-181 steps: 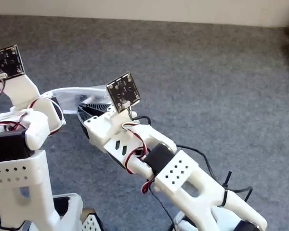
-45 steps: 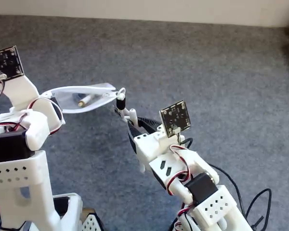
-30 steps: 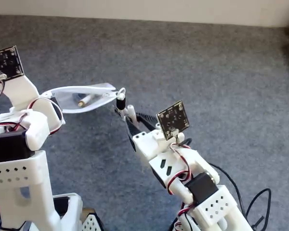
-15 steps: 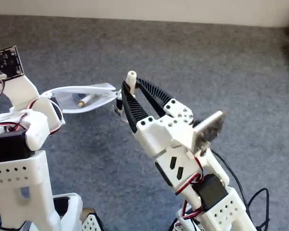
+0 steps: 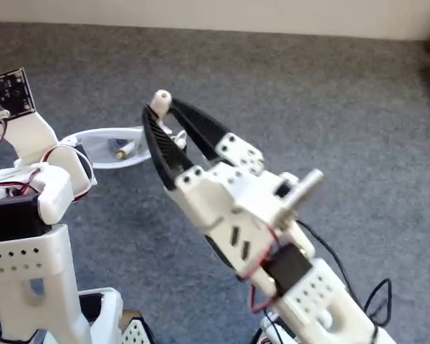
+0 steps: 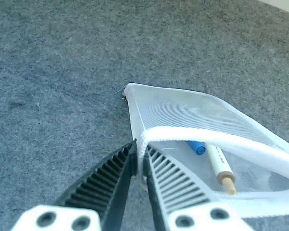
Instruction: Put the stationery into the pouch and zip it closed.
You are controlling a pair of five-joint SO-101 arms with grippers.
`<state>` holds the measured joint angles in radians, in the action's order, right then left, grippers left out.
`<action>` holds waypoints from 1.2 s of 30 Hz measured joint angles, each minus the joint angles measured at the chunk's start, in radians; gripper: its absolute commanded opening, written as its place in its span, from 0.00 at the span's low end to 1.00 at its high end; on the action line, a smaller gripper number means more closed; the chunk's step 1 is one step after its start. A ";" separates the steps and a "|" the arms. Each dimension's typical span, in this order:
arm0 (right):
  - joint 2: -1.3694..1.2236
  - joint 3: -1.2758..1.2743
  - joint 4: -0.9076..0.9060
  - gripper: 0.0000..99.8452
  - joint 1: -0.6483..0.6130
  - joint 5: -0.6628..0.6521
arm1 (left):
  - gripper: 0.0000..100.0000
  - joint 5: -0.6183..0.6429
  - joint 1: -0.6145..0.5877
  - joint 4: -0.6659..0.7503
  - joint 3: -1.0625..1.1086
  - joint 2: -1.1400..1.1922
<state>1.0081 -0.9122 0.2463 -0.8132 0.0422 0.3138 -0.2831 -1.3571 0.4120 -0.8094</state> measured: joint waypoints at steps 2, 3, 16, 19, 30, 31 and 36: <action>-0.078 0.000 0.066 0.01 0.000 0.000 | 0.01 0.000 0.000 0.000 0.000 0.000; -0.118 0.000 0.098 0.01 0.000 0.000 | 0.01 0.000 0.000 0.000 0.000 0.000; -0.422 -0.164 0.407 0.00 -0.035 0.094 | 0.01 0.000 0.000 0.000 0.000 0.000; -0.422 -0.189 0.408 0.00 -0.035 0.130 | 0.01 0.000 0.000 0.000 0.000 0.000; -0.422 -0.190 0.410 0.00 -0.035 0.137 | 0.01 0.000 0.000 0.000 0.000 0.002; -0.422 -0.190 0.410 0.00 -0.035 0.137 | 0.01 0.000 0.000 0.000 0.000 0.002; -0.479 -0.173 0.285 0.01 -0.035 0.057 | 0.01 0.000 0.000 0.000 0.000 0.002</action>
<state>0.5294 -1.0856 0.5317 -0.8485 0.0990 0.3138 -0.2831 -1.3571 0.4120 -0.8078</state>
